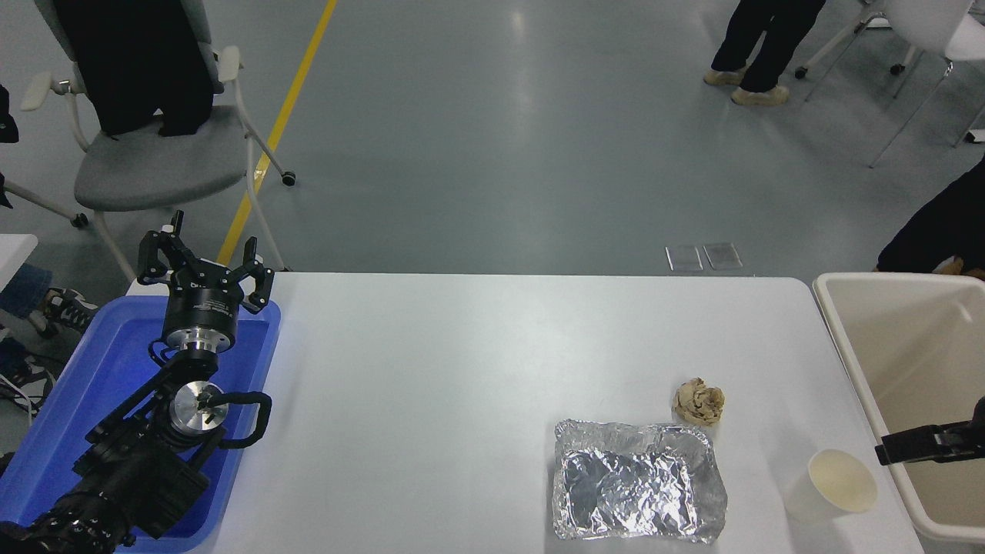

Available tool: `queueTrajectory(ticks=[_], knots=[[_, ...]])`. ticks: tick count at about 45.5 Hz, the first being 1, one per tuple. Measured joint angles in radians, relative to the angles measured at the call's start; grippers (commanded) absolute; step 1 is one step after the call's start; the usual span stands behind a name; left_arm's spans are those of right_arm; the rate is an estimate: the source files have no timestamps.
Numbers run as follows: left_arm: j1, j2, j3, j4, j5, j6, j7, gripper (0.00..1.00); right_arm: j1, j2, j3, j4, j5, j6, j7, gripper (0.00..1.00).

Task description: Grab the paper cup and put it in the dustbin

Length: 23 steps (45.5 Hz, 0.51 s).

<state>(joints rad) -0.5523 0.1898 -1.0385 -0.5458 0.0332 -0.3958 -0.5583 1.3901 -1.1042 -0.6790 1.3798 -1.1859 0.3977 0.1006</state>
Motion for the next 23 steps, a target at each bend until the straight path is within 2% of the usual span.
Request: queueTrajectory(ticks=[23], knots=[[-0.001, 0.0, 0.0, 0.0, 0.0, 0.0, 0.0, 0.99, -0.212, 0.09, 0.127, -0.117, -0.004, -0.055, 0.004, 1.0]])
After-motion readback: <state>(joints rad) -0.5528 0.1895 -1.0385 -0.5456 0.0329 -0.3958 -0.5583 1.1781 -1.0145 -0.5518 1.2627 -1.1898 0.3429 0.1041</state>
